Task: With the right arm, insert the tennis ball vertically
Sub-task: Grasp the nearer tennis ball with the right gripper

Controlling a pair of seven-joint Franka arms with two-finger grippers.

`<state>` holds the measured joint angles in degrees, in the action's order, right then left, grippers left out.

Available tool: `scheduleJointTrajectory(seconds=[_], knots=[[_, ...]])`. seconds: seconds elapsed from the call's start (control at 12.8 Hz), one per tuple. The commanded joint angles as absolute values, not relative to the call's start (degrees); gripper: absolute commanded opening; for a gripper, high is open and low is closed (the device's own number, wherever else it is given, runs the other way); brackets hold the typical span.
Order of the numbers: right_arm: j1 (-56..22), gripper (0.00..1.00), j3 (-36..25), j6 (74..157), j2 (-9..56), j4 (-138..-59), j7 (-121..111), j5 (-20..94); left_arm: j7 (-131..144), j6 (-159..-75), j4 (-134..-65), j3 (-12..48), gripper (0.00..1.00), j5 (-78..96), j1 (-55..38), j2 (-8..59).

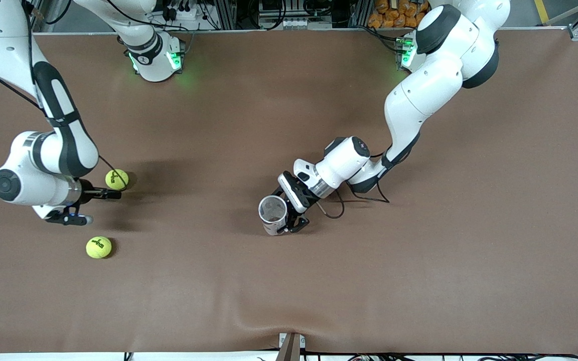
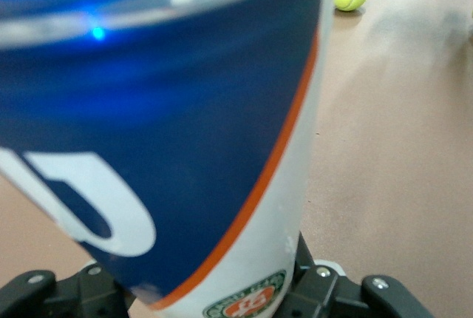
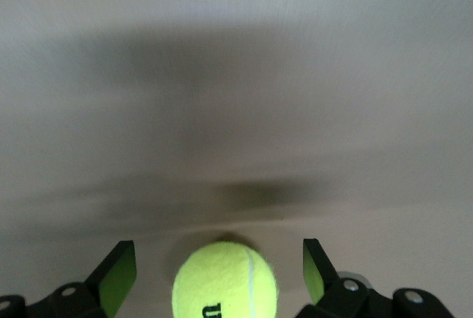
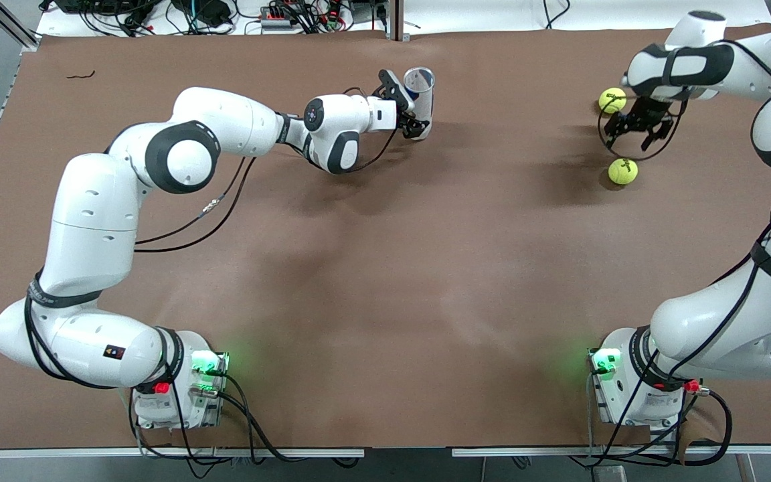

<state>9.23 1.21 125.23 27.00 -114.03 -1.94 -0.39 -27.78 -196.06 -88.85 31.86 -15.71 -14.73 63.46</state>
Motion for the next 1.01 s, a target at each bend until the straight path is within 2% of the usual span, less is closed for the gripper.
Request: scheduleJointTrajectory(seconds=[0.0,0.31,0.39,0.47,0.55,0.62,0.7,0.94], knots=[[9.58,1.00,1.41,125.95,24.70,-119.34,-2.55,-1.14,-26.81,-196.70,-89.03,31.11,0.77,-16.44,-15.47,63.02],[9.93,0.99,1.41,125.25,24.78,-121.37,-2.46,-1.14,-26.72,-196.70,-89.03,31.11,0.77,-16.44,-15.47,63.02],[9.93,0.67,1.41,125.16,24.79,-121.81,-2.46,-1.14,-26.72,-196.70,-89.03,31.11,0.77,-16.44,-15.47,63.02],[9.93,0.47,1.49,125.16,24.79,-121.90,-2.37,-1.14,-26.63,-196.70,-89.03,31.11,0.77,-16.35,-15.56,63.02],[9.93,0.35,1.49,125.16,24.61,-121.47,-2.37,-1.14,-26.63,-196.70,-89.03,31.20,0.77,-16.35,-15.56,63.10],[9.84,0.29,1.49,125.16,24.17,-120.25,-2.37,-1.14,-26.63,-196.70,-89.03,31.11,0.77,-16.35,-15.56,63.11],[9.50,0.28,1.58,124.46,23.30,-118.23,-2.29,-1.06,-26.63,-196.70,-89.03,31.11,0.77,-16.35,-15.56,63.11],[6.34,0.28,2.72,111.15,22.59,-103.77,-1.59,-0.09,-26.72,-196.70,-88.95,31.11,0.77,-16.09,-15.82,63.11]])
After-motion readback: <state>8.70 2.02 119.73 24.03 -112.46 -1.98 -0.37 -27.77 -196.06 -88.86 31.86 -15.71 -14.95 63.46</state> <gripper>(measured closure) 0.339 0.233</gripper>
